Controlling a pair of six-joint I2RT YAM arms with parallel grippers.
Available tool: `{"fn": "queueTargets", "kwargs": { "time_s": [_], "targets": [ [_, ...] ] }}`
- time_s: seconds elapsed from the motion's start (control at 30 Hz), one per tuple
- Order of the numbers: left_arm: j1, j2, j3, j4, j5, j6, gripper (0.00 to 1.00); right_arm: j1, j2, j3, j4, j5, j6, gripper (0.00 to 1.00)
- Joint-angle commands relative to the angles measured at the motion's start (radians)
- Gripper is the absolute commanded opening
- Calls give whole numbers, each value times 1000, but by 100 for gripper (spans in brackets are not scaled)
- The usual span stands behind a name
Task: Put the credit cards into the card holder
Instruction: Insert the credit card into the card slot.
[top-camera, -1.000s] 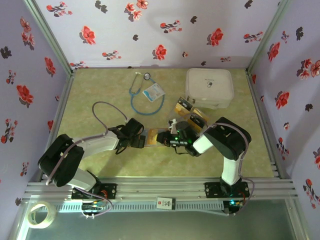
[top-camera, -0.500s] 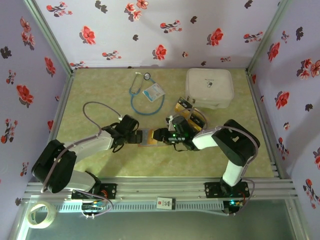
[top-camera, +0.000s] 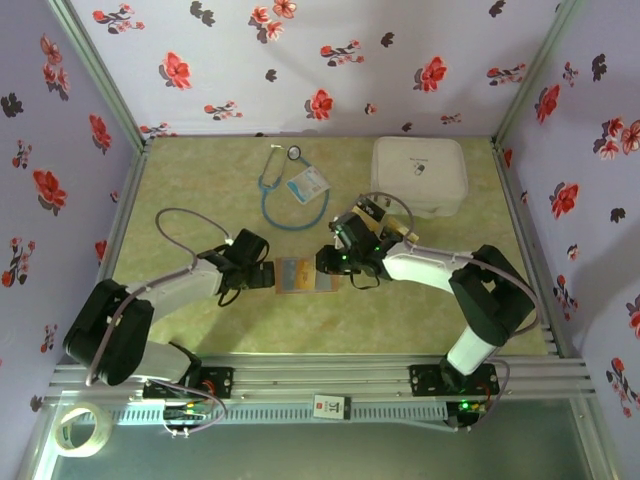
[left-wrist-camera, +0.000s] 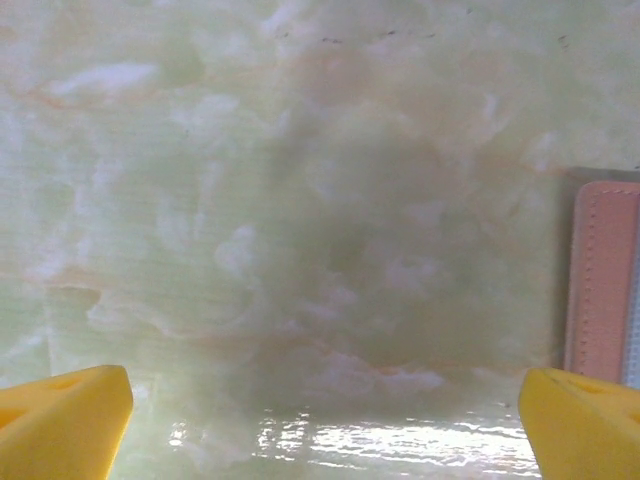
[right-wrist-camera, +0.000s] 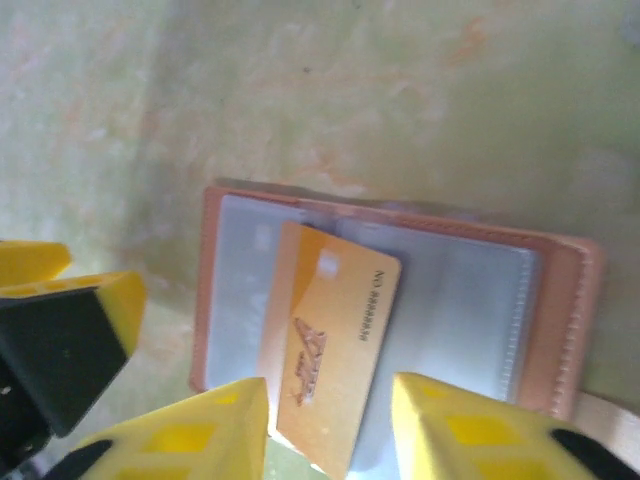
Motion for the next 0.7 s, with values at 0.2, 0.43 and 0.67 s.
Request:
{"fn": "queueTargets", "kwargs": {
  "time_s": [0.2, 0.43, 0.67],
  "targets": [
    [10, 92, 80, -70, -36, -6, 100, 43, 108, 127, -215, 132, -95, 9],
    [10, 148, 118, -87, -36, 14, 100, 46, 167, 177, -217, 123, -99, 9],
    [10, 175, 140, -87, -28, 24, 100, 62, 222, 233, -227, 105, -104, 9]
  ]
}}
